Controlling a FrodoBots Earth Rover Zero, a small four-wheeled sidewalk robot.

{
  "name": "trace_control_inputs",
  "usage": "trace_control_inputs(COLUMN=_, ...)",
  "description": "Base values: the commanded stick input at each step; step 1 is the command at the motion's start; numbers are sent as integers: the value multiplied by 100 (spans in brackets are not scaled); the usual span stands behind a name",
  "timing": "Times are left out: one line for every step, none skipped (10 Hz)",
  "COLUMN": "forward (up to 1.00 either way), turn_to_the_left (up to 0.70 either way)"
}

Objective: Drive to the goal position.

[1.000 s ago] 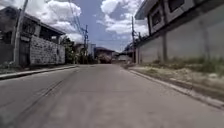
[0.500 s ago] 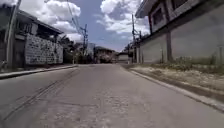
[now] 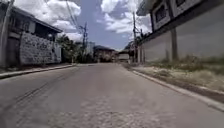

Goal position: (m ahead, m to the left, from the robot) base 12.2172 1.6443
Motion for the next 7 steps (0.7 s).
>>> trace_control_inputs(forward=100, turn_to_the_left=0)
trace_control_inputs(forward=100, turn_to_the_left=0)
trace_control_inputs(forward=100, turn_to_the_left=0)
trace_control_inputs(forward=100, turn_to_the_left=0)
trace_control_inputs(forward=100, turn_to_the_left=0)
trace_control_inputs(forward=100, turn_to_the_left=0)
trace_control_inputs(forward=100, turn_to_the_left=0)
